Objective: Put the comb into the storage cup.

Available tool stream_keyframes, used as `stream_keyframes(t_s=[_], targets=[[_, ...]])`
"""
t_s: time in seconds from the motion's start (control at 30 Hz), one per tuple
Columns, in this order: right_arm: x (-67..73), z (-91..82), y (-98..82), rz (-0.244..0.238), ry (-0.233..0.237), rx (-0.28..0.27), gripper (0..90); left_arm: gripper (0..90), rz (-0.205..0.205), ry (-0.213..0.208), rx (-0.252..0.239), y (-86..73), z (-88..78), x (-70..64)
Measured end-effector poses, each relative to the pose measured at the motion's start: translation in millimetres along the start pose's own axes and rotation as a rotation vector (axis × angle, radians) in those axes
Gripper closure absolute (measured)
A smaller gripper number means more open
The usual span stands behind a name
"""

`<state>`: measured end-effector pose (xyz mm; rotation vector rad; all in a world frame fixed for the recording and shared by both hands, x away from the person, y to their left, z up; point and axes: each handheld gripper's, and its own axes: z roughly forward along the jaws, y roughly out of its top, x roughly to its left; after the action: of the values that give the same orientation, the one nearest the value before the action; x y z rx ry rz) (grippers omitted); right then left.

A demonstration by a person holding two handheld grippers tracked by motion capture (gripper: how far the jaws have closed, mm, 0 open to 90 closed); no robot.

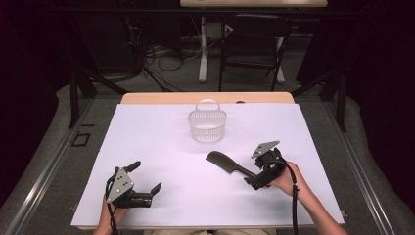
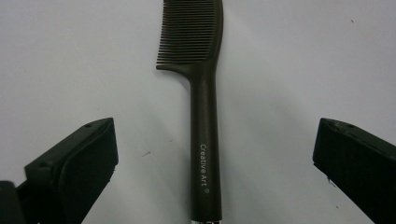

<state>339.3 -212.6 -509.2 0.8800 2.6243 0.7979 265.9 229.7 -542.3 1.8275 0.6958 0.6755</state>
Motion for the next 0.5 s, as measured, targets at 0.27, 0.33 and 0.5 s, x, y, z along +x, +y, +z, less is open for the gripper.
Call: stream_keyframes(t_s=[0.27,0.33,0.5], targets=[[4.0,5.4,5.9,-0.013,0.010,0.016,0.0,1.2,0.001,-0.001,0.002,0.0,0.4,-0.1],[3.9,6.6,6.7,-0.019,0.009,0.021,0.0,1.0,0.002,-0.002,0.003,0.0,0.6,0.0],[4.3,9.0,8.0,-0.019,0.015,0.033,0.0,0.8,-0.002,-0.002,0.002,0.1,1.2,-0.5]])
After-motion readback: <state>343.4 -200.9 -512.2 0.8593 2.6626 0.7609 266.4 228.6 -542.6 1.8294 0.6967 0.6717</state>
